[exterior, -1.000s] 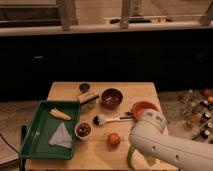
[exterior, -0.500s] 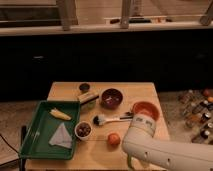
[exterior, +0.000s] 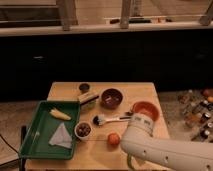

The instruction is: Place apple in purple bowl

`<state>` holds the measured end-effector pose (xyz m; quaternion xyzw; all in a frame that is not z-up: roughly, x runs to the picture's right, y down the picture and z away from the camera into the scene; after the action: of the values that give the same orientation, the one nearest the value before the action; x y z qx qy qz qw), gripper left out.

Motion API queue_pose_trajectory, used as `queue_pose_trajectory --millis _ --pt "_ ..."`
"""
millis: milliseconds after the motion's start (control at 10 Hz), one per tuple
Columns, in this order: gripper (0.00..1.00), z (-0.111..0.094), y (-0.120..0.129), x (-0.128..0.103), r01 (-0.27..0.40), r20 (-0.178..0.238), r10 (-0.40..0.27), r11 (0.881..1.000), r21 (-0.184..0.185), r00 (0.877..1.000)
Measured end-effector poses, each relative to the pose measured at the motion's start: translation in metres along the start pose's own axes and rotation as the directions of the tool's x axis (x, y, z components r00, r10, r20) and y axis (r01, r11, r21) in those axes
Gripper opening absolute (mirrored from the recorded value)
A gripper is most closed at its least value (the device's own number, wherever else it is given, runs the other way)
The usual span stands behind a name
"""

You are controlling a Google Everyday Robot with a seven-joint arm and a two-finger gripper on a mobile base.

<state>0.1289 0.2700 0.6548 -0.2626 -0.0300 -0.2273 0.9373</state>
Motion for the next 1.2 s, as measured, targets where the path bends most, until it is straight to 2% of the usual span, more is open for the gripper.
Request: queue_pose_trajectory --millis 300,500,900,1000,1200 --pt "0.8 0.006 -0.018 0.002 0.002 0.079 -0.006 0.999 0.047 0.997" --pt "0.8 0.013 -0.027 -0.001 0.003 0.118 -0.01 0.998 0.059 0.993" --pt "0.8 0.036 -0.043 -0.012 0.01 0.21 -0.025 0.997 0.073 0.977" --pt "0.8 0.042 -0.05 -0.016 0.012 0.239 -0.031 0.997 0.081 0.97" --pt "0.8 0.048 -0.058 -0.019 0.014 0.269 -0.038 0.996 0.09 0.962"
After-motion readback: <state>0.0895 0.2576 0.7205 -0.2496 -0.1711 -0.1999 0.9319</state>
